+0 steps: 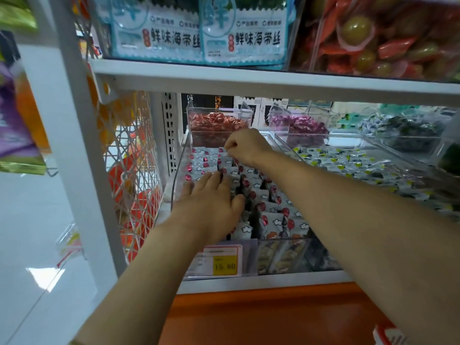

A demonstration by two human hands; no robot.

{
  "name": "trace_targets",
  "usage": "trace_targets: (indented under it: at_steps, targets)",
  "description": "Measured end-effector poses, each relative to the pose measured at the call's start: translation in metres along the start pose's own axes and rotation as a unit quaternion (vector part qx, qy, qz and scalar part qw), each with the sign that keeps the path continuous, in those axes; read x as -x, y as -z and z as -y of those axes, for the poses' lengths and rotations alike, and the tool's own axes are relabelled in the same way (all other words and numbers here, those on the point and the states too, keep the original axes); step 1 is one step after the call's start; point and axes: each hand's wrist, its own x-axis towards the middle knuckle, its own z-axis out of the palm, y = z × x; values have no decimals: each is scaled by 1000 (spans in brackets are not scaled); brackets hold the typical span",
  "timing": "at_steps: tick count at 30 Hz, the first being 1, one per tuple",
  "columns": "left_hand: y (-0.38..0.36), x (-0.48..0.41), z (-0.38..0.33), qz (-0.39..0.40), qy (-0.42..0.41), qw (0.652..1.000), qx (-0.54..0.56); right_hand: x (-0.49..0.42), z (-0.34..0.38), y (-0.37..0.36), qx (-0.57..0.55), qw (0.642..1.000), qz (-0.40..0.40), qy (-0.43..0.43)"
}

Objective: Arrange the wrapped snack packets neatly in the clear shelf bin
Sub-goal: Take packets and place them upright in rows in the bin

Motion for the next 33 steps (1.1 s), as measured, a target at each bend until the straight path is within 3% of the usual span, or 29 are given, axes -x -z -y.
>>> trace_targets:
  at_steps: [3, 7, 12, 17, 20, 24, 27, 33]
  targets:
    - [0, 1, 0, -2, 4, 1000, 4, -4, -1, -15, 73, 997, 11, -7]
    - [1, 1, -1, -20, 0, 1000, 17, -1, -1, -13, 23, 1000, -10, -1]
    - [9, 3, -2, -94, -10, 989, 114, 17, -5, 10, -182, 968, -169, -23]
    - [19, 10, -8, -189, 26, 953, 235, 66, -13, 39, -307, 893, -318, -81]
    - [21, 18, -12, -205, 29, 928, 311, 109, -12, 47, -390, 860, -310, -108]
    - [19, 35, -17, -200, 42, 893, 400, 160, -6, 50, -525, 806, -241, -128]
    - [20, 43, -21, -164, 43, 844, 508, 180, -5, 49, -609, 754, -196, -147]
    - [18, 49, -17, -139, 70, 767, 623, 189, -8, 55, -666, 718, -133, -152]
